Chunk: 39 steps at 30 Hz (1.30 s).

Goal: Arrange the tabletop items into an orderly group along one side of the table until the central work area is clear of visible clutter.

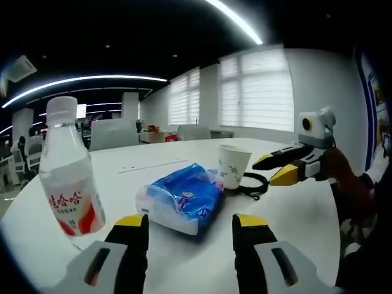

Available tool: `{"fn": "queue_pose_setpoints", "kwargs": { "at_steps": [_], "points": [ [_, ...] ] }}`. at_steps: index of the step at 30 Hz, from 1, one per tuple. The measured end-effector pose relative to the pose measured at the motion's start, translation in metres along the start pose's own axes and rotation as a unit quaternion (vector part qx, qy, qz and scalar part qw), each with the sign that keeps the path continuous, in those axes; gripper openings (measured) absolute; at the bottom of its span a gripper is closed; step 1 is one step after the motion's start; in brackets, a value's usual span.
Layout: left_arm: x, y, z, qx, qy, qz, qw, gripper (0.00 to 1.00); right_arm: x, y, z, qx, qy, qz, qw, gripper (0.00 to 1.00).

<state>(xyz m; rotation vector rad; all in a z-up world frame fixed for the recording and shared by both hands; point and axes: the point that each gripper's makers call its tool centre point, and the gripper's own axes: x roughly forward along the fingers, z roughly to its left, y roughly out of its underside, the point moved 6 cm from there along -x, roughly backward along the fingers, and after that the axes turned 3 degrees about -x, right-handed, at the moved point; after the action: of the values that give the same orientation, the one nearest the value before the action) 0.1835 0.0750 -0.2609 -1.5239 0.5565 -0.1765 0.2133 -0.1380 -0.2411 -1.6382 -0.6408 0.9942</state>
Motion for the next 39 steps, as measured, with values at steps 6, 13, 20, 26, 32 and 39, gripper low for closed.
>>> {"fn": "queue_pose_setpoints", "kwargs": {
  "at_steps": [6, 13, 20, 26, 32, 39],
  "points": [
    [0.000, 0.000, 0.001, 0.001, -0.001, -0.001, 1.0000, 0.53, 0.002, -0.001, 0.002, -0.002, 0.001, 0.001, 1.0000, 0.32],
    [0.002, -0.001, -0.001, 0.002, 0.001, 0.000, 1.0000, 0.52, 0.004, -0.001, 0.003, 0.004, -0.001, 0.000, 1.0000, 0.32],
    [0.002, -0.003, -0.001, 0.000, 0.000, -0.003, 1.0000, 0.52, 0.006, -0.004, 0.003, 0.002, 0.000, -0.002, 1.0000, 0.31],
    [0.004, -0.002, 0.000, -0.002, -0.003, -0.002, 1.0000, 0.51, 0.009, -0.004, 0.001, -0.018, 0.020, 0.002, 0.9996, 0.29],
    [0.006, -0.001, 0.001, -0.003, -0.008, 0.000, 1.0000, 0.50, 0.012, -0.004, 0.000, -0.020, 0.022, 0.005, 0.9995, 0.29],
    [0.007, -0.002, 0.001, -0.002, -0.011, -0.001, 0.9999, 0.49, 0.014, -0.004, -0.004, -0.016, 0.023, 0.004, 0.9996, 0.28]
  ]
}}
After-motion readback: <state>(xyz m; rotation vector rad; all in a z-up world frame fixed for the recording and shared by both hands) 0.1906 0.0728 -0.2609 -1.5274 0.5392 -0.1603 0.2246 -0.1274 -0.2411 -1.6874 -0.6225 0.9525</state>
